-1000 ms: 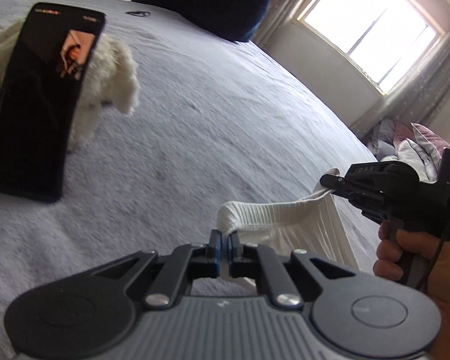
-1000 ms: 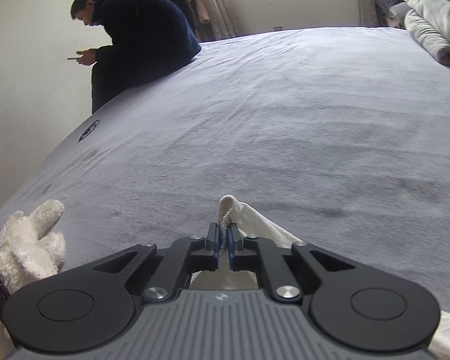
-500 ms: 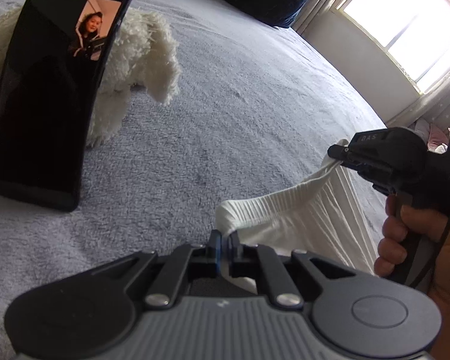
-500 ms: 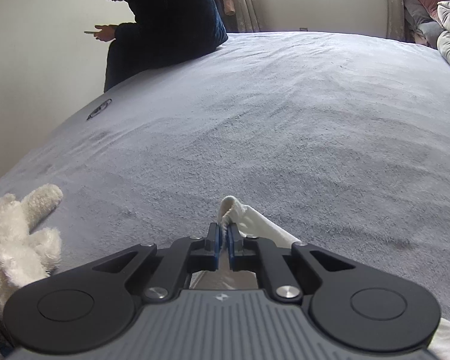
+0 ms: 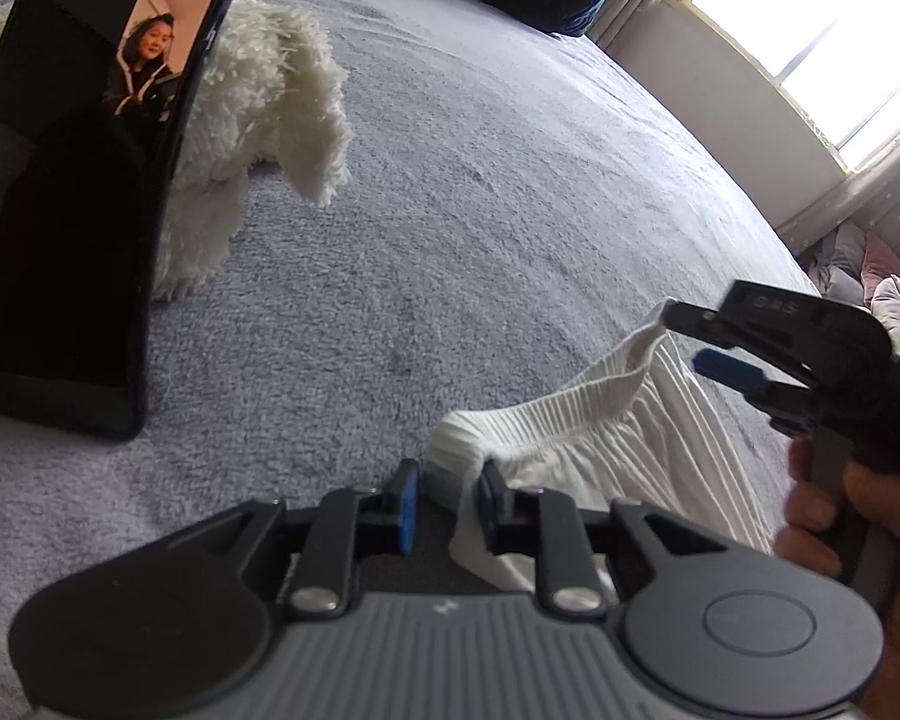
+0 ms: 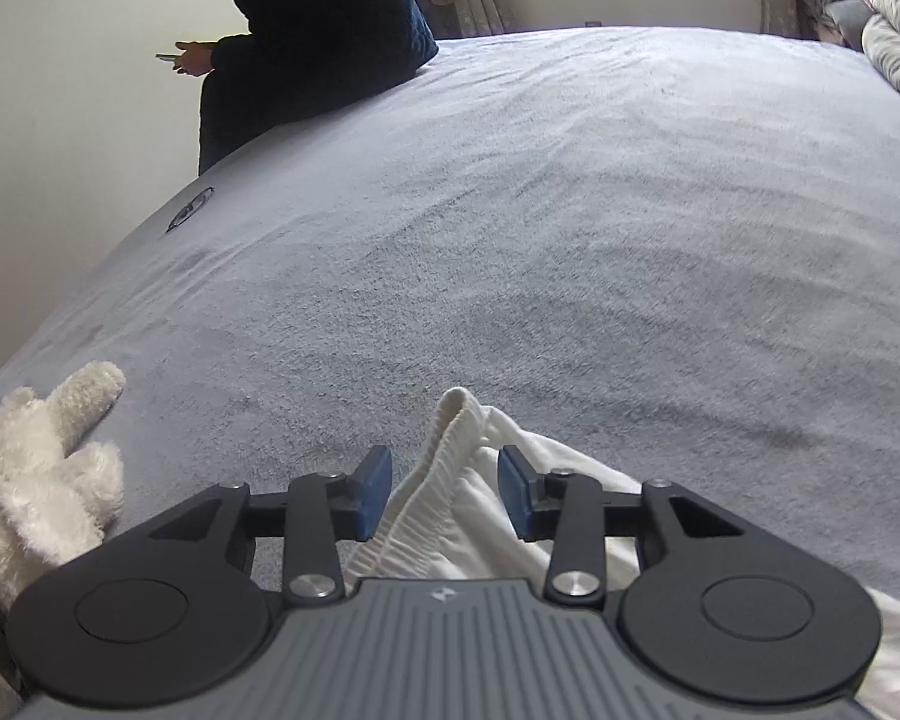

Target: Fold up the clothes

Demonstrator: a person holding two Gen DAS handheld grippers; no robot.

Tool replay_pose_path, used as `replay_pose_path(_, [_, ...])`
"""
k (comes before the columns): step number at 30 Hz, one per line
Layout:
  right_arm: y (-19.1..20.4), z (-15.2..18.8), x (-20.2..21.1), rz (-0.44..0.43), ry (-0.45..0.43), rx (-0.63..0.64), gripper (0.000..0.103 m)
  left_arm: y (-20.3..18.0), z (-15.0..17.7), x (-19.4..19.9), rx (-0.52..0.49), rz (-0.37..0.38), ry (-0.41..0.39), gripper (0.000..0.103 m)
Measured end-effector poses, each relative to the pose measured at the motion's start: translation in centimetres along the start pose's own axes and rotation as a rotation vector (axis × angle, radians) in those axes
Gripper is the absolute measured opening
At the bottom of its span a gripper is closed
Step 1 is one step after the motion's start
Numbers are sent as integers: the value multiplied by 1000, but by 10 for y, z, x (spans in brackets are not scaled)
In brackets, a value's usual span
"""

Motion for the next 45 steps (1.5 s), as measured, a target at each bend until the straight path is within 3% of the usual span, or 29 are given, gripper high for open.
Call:
replay_pose_path(3, [-14, -2, 23, 16, -32, 9, 45, -1, -1, 4, -11, -10, -24, 35])
replay_pose_path(8, [-56, -2, 63, 66, -69, 11, 45, -10, -12, 10, -64, -20, -92, 41])
replay_pose_path(12, [-97, 0, 96, 117, -97, -8, 45, -24, -10, 16, -118, 16, -111, 49])
replay_pose_path(26, [-233, 32, 194, 301, -121, -83, 45, -87, 22, 0, -329, 108, -46, 51])
replay_pose_path(29, [-250, 40, 209, 341, -106, -77, 45, -103, 28, -6, -365, 129, -34, 51])
replay_pose_path(33, [-262, 53, 222, 310, -107, -87, 45, -125, 35, -11, -417, 173, -27, 51])
replay_pose_path(40, [-265, 66, 196, 332, -69, -45, 45, -158, 46, -18, -486, 251, -11, 51])
replay_pose_path(41, [-264, 67, 192, 336, -69, -31, 44, -161, 47, -20, -492, 255, -9, 51])
replay_pose_path(42, [-263, 67, 190, 338, -70, -16, 36, -163, 48, -21, -498, 256, -7, 51])
replay_pose_path(43, [-262, 65, 188, 338, -71, -4, 21, -165, 48, -23, -502, 256, -6, 51])
replay_pose_path(45, [-259, 61, 185, 339, -75, 19, 11, -167, 48, -28, -504, 257, -1, 51])
Point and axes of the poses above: each gripper's, at about its wrist camera, not at the fingertips, and x roughly against the way its jaws point, y to its left, z to its underside, the point moved 7 cm from there along -x, roughly the way its jaws point, and after that the axes turned 14 degrees about -x, right-handed, at the moved point
